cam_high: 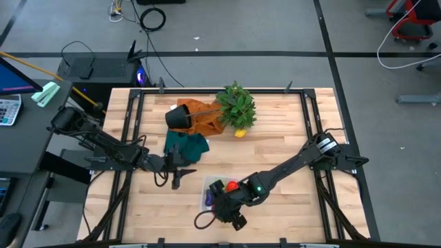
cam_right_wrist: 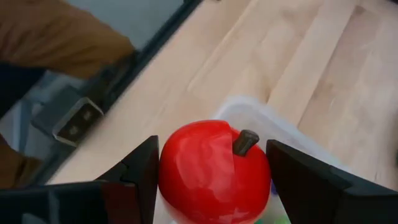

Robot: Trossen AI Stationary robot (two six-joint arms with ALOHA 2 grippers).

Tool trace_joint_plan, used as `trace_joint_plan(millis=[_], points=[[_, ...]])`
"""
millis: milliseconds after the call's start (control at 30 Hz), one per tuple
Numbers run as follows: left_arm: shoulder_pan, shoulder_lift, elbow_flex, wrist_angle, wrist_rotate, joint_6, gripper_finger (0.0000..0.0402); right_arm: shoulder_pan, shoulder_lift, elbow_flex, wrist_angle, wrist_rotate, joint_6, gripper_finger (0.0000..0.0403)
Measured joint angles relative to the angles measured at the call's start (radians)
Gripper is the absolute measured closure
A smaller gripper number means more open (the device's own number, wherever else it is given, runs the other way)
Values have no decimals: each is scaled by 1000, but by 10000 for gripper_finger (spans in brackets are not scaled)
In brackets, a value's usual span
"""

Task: Pick and placing Produce into tupperware
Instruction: Put the red apple into the transparent bin

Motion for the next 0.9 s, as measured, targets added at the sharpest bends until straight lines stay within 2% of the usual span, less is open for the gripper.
trace_joint_plan(millis=[267,500,767,900], points=[[-114,0,0,20,0,18,242,-23,0,-81,95,16,7,189],[-254,10,0,111,-23,64,244,-27,0,-87,117,27,-5,189],[-328,100,-79,441,-65,151,250,-29,0,-87,126,60,-15,189],[-327,150,-101,504,-93,126,253,-29,0,-87,141,76,-16,191]])
